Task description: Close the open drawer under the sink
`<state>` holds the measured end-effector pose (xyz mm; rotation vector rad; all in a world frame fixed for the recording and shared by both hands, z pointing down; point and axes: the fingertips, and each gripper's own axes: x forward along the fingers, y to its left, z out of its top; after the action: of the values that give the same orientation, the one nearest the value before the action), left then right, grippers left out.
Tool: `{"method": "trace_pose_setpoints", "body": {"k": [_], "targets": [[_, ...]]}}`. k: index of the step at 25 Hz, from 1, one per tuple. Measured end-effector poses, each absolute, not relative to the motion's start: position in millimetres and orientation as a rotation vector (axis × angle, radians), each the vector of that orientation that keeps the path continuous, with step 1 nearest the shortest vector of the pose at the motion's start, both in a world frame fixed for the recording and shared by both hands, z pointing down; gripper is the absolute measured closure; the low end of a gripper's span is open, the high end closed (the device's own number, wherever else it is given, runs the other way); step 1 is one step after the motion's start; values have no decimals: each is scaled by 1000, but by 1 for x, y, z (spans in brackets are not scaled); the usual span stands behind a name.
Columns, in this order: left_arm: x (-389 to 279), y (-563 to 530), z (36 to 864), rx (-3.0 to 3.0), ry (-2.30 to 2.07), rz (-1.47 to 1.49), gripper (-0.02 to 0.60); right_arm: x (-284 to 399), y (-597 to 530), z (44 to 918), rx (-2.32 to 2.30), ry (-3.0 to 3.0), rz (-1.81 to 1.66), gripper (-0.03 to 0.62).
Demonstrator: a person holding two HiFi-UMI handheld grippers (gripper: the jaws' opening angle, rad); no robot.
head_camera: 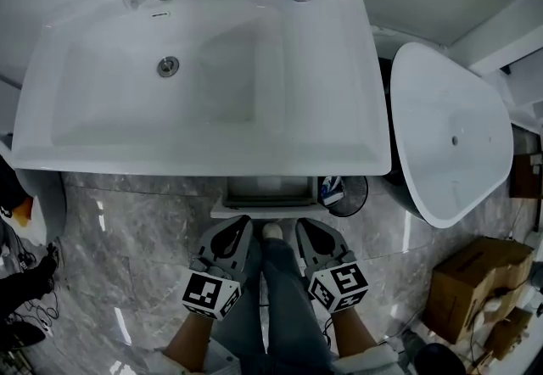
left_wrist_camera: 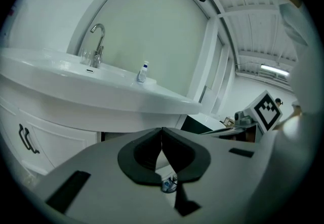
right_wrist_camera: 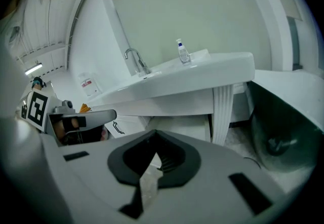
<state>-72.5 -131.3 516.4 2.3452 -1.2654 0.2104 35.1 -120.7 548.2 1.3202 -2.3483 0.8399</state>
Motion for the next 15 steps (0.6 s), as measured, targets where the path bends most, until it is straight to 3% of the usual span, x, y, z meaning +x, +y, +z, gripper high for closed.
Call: {"method": "trace_pose_setpoints", "body": {"k": [15], "targets": [[-66, -100, 598, 2362, -1168, 342, 566, 36, -96, 625, 1367, -2278, 851, 583]]}}
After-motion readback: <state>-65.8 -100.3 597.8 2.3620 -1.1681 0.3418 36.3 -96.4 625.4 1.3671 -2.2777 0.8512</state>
